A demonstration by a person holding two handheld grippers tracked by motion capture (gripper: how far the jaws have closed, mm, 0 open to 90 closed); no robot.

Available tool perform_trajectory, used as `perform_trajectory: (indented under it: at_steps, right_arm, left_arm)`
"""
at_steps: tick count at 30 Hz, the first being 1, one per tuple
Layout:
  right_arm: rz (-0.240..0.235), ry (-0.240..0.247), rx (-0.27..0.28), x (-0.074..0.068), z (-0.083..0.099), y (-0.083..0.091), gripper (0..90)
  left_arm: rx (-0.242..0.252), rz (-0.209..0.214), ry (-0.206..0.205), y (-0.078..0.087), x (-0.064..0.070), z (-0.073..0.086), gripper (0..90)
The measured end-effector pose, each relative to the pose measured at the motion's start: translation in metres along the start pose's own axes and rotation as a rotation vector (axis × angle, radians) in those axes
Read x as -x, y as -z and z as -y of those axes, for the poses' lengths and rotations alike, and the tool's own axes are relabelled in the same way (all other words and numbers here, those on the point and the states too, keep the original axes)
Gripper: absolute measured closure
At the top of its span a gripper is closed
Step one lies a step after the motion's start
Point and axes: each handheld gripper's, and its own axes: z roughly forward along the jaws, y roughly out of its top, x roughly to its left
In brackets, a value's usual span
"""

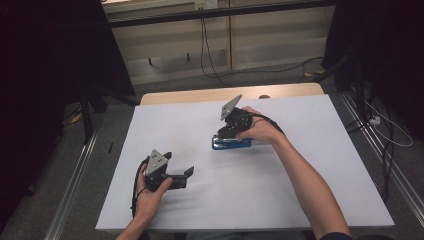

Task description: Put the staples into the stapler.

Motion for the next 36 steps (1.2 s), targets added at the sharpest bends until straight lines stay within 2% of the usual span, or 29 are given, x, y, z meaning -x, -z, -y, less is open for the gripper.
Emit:
perform_trajectory:
  at_steps: [8, 15, 28, 36]
  right_arm:
    - [0.005, 0.048, -0.001, 0.0011, -0.0016, -0.0026, 79.3]
    - [-0.003, 0.067, -0.010, 0.0014, -0.0013, -0.0061, 79.3]
    - [0.002, 0.074, -0.022, 0.0022, -0.0004, -0.0043, 79.3]
    - [-0.011, 0.063, -0.026, 0.0037, 0.0013, -0.0048, 79.3]
  left_arm:
    - [0.000, -0.003, -0.001, 0.0003, -0.0003, 0.0000, 3.8]
    - [0.000, 0.001, -0.002, -0.0004, 0.0004, 0.0003, 3.8]
    - [-0.006, 0.001, -0.004, -0.0002, -0.0001, 0.0003, 3.8]
    - [-0.007, 0.001, -0.003, -0.0006, 0.0000, 0.0004, 3.8]
